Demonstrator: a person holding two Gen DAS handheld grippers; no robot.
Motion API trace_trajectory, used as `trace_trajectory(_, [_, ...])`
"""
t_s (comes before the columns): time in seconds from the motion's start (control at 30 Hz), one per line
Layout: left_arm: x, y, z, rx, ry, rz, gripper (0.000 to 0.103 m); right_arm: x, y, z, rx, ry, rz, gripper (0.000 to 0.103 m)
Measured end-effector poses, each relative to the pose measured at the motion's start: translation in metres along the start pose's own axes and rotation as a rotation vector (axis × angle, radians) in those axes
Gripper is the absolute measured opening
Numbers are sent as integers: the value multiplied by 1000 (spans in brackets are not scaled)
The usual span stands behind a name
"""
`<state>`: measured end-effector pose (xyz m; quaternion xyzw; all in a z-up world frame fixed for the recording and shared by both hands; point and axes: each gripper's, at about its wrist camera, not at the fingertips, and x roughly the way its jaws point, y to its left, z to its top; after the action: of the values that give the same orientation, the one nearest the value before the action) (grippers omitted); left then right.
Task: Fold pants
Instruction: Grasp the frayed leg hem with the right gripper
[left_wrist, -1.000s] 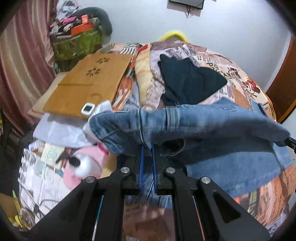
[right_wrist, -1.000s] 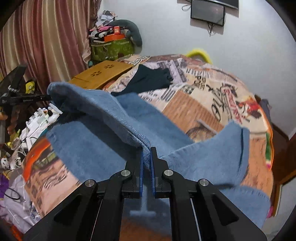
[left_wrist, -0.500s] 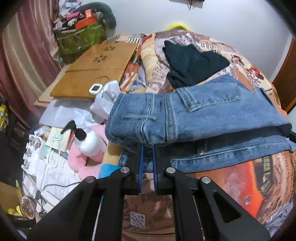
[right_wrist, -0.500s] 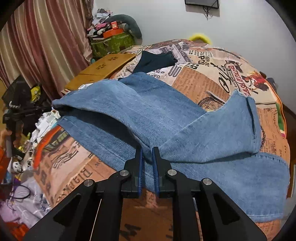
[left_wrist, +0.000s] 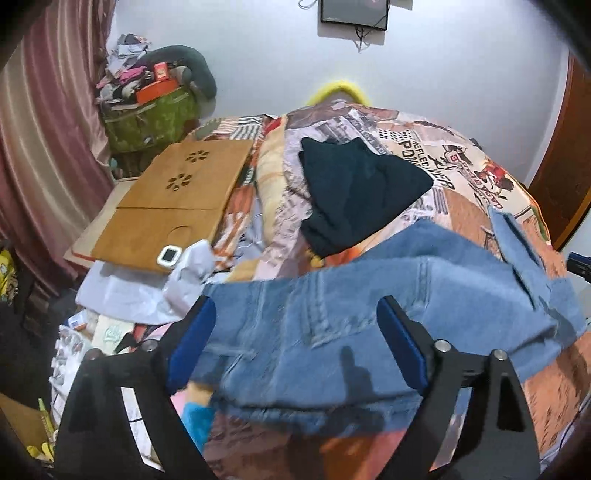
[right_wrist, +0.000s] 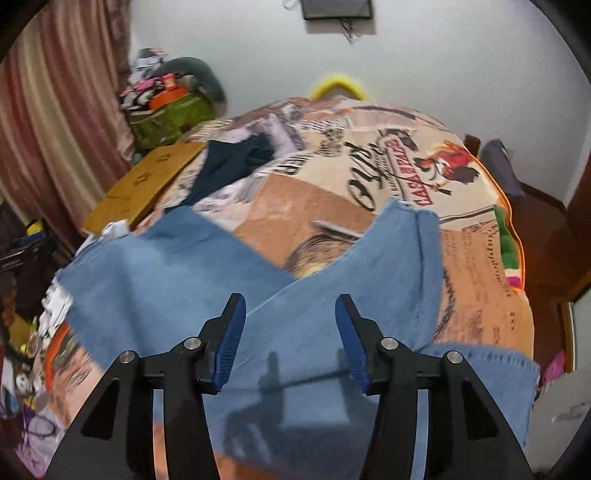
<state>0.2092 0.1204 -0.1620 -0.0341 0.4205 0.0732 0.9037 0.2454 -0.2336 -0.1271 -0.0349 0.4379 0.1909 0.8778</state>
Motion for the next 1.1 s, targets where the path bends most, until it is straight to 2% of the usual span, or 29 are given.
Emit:
trace_trajectory(0.23, [48, -26, 37, -9, 76, -28, 92, 65, -45, 40, 54, 67, -18, 47])
trace_trajectory(0.53, [98, -45, 63, 39, 117, 0, 92, 162, -100, 84, 145, 166, -85, 47])
trace_trajectory(0.6, [104, -47, 66, 42, 119, 0, 92, 186, -117, 90, 200, 212, -126, 47])
trace_trajectory(0.67, [110, -49, 67, 47, 126, 0, 92, 203, -129, 92, 259, 239, -112, 47])
trace_trajectory(0.8, [119, -57, 66, 83, 150, 2, 92, 213, -141, 99, 315, 180, -104, 46])
trace_trajectory(0.9, [118, -67, 63, 111, 155, -5, 92, 217, -143, 99, 303, 175, -111, 16])
trace_trajectory(0.93, [116, -70, 62, 116, 157, -11, 92, 215, -142, 98, 295, 173, -117, 11])
trace_trajectory(1.03, [112, -86, 58, 146, 162, -31, 92, 203, -141, 96, 289, 155, -126, 7])
trace_trajectory(1.1, [109, -99, 55, 175, 166, -30, 92, 183, -146, 95, 302, 109, -109, 6])
